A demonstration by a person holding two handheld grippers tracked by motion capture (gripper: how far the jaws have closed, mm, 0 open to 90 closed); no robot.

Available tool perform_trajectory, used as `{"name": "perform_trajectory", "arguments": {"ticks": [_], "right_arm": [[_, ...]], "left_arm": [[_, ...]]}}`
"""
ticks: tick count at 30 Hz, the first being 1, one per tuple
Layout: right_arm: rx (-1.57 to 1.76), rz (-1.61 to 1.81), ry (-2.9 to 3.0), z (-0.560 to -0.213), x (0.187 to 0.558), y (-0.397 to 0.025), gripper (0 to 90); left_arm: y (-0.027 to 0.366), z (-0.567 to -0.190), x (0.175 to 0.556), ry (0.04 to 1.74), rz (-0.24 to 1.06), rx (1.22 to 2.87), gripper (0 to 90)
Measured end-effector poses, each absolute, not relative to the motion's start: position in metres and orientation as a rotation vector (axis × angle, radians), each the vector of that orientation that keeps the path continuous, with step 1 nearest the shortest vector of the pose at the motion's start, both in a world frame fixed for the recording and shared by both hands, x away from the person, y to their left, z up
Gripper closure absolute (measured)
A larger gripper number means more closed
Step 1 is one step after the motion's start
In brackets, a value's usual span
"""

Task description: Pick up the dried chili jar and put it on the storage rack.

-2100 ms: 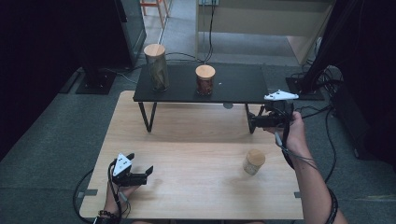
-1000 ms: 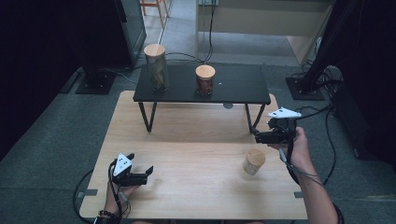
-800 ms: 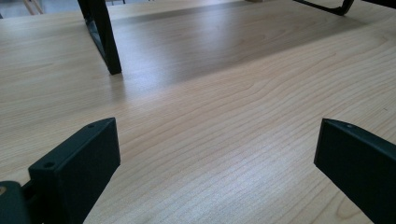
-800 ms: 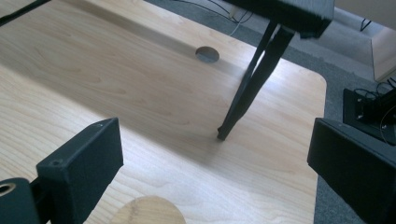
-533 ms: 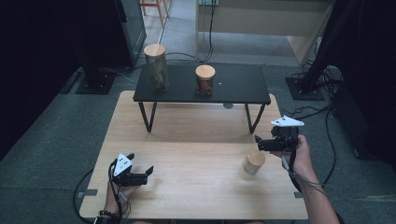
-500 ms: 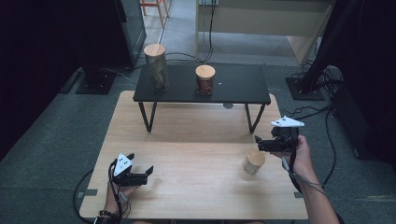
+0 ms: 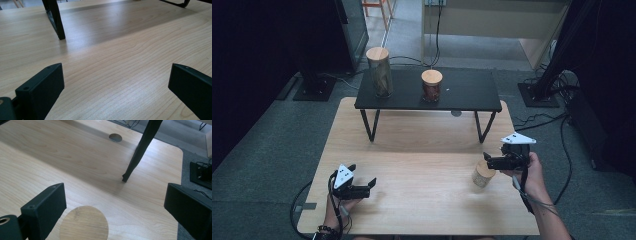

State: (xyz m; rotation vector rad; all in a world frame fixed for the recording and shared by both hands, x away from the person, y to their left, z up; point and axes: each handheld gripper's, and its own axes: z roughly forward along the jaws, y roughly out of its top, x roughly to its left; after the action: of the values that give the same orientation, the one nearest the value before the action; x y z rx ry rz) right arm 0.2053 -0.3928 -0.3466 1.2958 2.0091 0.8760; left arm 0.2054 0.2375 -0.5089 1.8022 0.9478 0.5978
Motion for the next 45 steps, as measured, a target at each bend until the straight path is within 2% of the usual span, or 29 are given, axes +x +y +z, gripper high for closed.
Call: {"name": "perform_trajectory", "arguments": {"ticks": [45], "right_arm": [[1.340, 0.908, 2.076, -0.392, 0.184, -0.393, 4.2]], "left_arm": [[0.236, -0.509, 0.204, 0.955, 0.604, 1.798, 0.0]]}}
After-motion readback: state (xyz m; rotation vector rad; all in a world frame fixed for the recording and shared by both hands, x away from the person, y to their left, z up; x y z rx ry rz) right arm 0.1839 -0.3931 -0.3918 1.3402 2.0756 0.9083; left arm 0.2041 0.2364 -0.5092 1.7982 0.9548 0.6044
